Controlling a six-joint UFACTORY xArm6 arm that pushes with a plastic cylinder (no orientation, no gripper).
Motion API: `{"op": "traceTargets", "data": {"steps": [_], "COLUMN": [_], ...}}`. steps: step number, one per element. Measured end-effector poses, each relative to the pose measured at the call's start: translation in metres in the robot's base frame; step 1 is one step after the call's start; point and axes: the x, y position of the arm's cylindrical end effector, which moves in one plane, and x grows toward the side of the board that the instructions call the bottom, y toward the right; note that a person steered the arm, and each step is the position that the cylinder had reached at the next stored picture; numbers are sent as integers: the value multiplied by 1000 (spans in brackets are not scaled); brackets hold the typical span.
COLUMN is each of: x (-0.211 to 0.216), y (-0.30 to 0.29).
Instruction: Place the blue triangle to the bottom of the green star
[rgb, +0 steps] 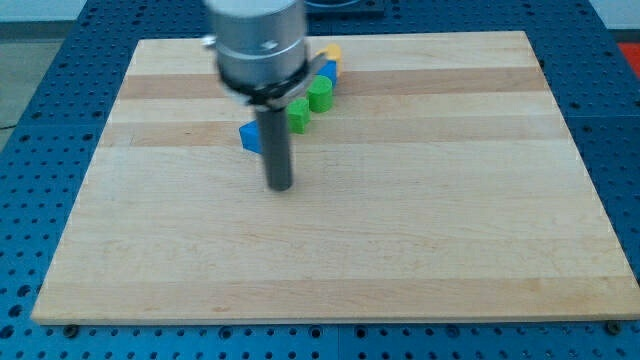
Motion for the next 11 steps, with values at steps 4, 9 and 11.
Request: {"op": "traceTargets", "data": {"steps": [4,9,11], "x": [-80,-20,-41], "y": [-28,15,-17]}}
